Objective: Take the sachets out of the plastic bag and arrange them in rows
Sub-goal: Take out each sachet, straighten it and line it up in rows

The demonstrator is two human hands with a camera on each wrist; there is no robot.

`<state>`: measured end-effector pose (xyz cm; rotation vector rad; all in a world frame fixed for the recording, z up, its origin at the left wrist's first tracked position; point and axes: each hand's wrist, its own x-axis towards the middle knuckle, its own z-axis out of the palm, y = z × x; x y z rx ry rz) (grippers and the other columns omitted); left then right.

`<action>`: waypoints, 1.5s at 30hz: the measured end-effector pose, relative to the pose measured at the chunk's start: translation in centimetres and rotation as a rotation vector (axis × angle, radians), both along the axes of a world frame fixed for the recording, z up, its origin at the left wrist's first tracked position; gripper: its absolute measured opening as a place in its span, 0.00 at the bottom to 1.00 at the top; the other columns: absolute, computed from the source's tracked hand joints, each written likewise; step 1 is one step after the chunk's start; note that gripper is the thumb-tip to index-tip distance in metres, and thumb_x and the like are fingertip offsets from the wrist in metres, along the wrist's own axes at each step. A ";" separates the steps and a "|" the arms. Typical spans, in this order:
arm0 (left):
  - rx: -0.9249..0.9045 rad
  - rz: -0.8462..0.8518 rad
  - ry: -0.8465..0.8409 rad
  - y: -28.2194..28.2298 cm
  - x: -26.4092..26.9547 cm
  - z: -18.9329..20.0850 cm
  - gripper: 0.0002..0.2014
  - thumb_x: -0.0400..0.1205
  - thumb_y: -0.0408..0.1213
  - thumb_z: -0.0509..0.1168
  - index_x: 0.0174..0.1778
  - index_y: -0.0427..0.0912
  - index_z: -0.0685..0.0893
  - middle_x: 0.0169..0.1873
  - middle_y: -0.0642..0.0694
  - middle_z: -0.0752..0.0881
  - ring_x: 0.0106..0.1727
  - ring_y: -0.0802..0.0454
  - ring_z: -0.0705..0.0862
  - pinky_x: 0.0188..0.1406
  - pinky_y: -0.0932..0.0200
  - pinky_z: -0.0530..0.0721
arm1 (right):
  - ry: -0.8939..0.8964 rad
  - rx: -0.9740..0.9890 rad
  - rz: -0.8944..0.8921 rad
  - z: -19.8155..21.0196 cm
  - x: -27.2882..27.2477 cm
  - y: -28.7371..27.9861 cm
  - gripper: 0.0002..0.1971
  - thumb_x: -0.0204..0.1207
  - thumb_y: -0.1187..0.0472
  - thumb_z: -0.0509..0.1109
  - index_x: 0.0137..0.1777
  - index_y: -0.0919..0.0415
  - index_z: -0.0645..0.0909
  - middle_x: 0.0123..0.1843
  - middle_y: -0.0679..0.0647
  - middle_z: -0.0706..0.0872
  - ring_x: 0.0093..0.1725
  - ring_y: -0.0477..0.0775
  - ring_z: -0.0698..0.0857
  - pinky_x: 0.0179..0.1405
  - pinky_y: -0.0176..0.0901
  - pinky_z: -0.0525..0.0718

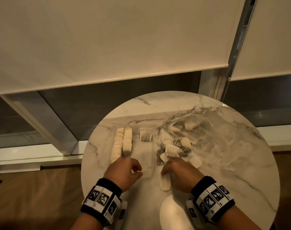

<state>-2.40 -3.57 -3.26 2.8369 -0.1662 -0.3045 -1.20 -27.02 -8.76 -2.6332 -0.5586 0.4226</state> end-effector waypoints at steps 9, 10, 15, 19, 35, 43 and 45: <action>-0.102 0.096 -0.176 -0.6 -1.3 -2.0 0.05 0.80 0.53 0.70 0.48 0.62 0.90 0.46 0.63 0.88 0.48 0.63 0.84 0.53 0.60 0.81 | -0.055 -0.061 0.057 -0.7 -0.3 0.6 0.10 0.76 0.45 0.75 0.55 0.42 0.90 0.61 0.42 0.78 0.67 0.48 0.70 0.65 0.50 0.76; -0.120 0.101 -0.170 -0.7 -1.3 -2.1 0.05 0.80 0.52 0.70 0.48 0.61 0.90 0.46 0.63 0.88 0.48 0.63 0.84 0.54 0.58 0.82 | -0.063 -0.036 0.046 -0.7 -0.1 0.5 0.10 0.76 0.44 0.74 0.54 0.43 0.90 0.59 0.42 0.78 0.65 0.48 0.71 0.63 0.50 0.77; -0.319 0.091 -0.107 -1.1 -1.4 -3.1 0.03 0.79 0.43 0.73 0.47 0.54 0.92 0.44 0.57 0.88 0.47 0.60 0.85 0.55 0.55 0.84 | -0.045 0.356 -0.166 1.0 0.5 -0.7 0.05 0.77 0.51 0.77 0.41 0.48 0.90 0.41 0.41 0.87 0.43 0.38 0.84 0.45 0.33 0.79; -0.369 0.084 -0.138 -1.4 -2.0 -3.2 0.06 0.81 0.48 0.71 0.51 0.55 0.90 0.46 0.59 0.88 0.48 0.63 0.83 0.52 0.65 0.81 | 0.047 0.720 -0.283 3.4 1.4 0.4 0.05 0.79 0.62 0.77 0.41 0.53 0.89 0.35 0.48 0.91 0.34 0.42 0.88 0.36 0.35 0.83; -0.488 0.546 -0.031 5.5 -2.4 -5.5 0.44 0.68 0.68 0.74 0.75 0.47 0.72 0.65 0.46 0.84 0.63 0.47 0.83 0.60 0.55 0.81 | 0.469 0.266 -0.168 3.7 10.8 13.2 0.06 0.77 0.69 0.76 0.44 0.58 0.84 0.40 0.62 0.91 0.38 0.57 0.90 0.38 0.47 0.92; -0.618 0.501 -0.095 5.6 -2.6 -5.8 0.30 0.70 0.59 0.78 0.65 0.52 0.80 0.55 0.54 0.88 0.55 0.56 0.85 0.49 0.63 0.79 | 0.441 0.099 -0.199 2.4 13.4 15.8 0.16 0.68 0.64 0.84 0.55 0.67 0.88 0.53 0.62 0.92 0.55 0.61 0.91 0.59 0.60 0.89; -0.625 0.498 -0.108 5.8 -2.5 -5.9 0.30 0.70 0.59 0.78 0.64 0.52 0.80 0.55 0.54 0.88 0.54 0.56 0.85 0.49 0.63 0.79 | 0.410 0.031 -0.174 2.4 13.7 15.9 0.17 0.70 0.61 0.83 0.57 0.67 0.88 0.53 0.59 0.92 0.55 0.57 0.90 0.61 0.56 0.89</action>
